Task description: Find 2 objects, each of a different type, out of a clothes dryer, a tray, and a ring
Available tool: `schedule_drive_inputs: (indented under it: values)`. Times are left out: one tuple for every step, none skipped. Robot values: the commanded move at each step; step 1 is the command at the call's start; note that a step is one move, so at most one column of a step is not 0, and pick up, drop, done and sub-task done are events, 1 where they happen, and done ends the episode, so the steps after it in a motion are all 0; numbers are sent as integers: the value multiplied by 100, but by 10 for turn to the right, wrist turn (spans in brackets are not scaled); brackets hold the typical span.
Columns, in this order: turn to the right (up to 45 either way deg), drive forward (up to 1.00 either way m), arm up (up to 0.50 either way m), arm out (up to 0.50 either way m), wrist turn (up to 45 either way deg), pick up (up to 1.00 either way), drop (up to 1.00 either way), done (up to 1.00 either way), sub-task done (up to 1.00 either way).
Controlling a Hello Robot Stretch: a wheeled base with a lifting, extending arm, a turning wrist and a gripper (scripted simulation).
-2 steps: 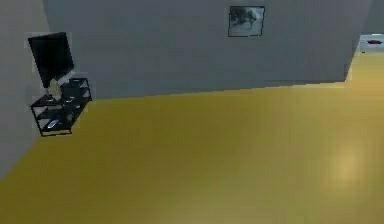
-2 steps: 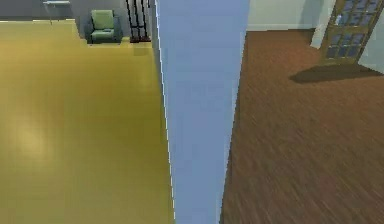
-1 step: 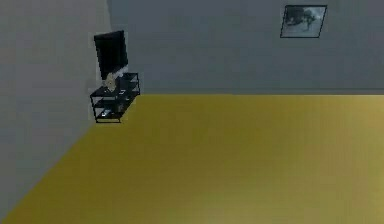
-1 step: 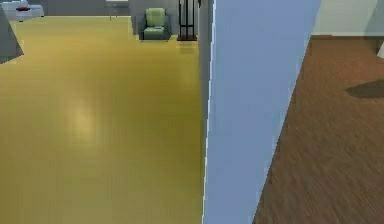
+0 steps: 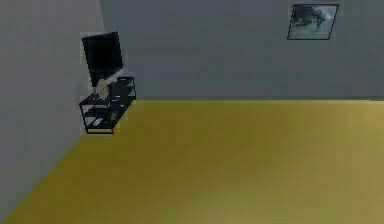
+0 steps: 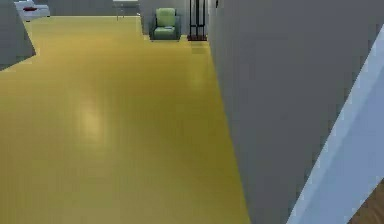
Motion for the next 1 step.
schedule_drive_inputs:
  values:
    - [450,0,0,0,0,0,0,0,0]
